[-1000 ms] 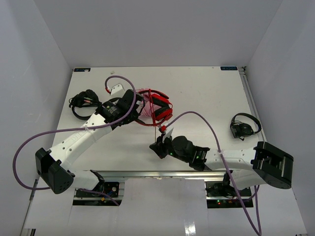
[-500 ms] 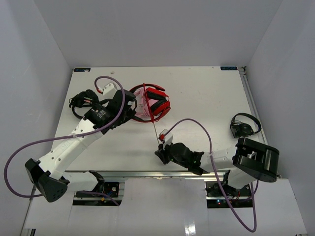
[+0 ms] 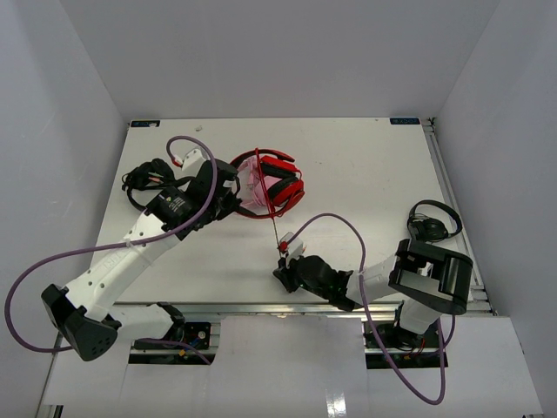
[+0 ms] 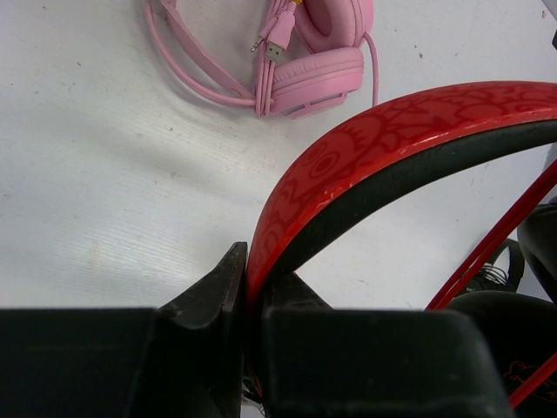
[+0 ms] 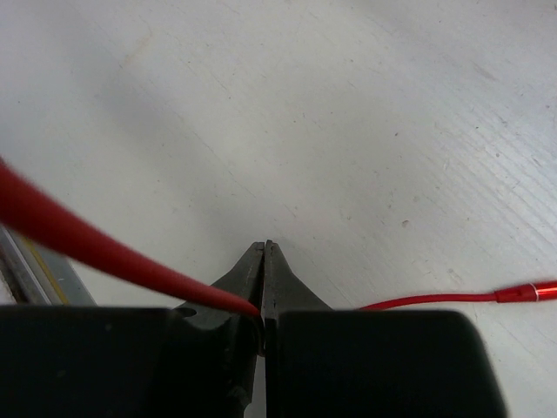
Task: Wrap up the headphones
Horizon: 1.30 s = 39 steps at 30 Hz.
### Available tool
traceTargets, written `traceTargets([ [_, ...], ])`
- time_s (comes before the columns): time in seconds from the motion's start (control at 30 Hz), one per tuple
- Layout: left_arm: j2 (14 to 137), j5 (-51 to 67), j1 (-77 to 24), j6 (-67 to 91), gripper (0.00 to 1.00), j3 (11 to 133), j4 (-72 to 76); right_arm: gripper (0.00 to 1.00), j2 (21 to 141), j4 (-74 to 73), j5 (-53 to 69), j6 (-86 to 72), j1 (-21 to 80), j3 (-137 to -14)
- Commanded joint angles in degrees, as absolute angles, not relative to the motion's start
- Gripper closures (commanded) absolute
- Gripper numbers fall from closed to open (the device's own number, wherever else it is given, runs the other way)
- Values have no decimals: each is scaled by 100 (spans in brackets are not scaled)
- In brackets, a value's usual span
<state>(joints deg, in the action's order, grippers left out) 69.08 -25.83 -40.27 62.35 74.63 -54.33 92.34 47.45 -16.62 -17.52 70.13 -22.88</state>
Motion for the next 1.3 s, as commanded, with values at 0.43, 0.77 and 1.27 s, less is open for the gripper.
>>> traceTargets([
  [0.43,5729,-782,-3990,5155,100,7029,-4067,92,9309,5458,-1785,-1789,6558,-1789],
  [0.77,5529,840,-3990,3289,100,6779,-3980,92,8863,5281,-1240,-1796,5914,-1700],
  [1.27,6398,-478,-3999,946,100,6568,-4189,92,6705,849,634,-1529,3549,-4286],
])
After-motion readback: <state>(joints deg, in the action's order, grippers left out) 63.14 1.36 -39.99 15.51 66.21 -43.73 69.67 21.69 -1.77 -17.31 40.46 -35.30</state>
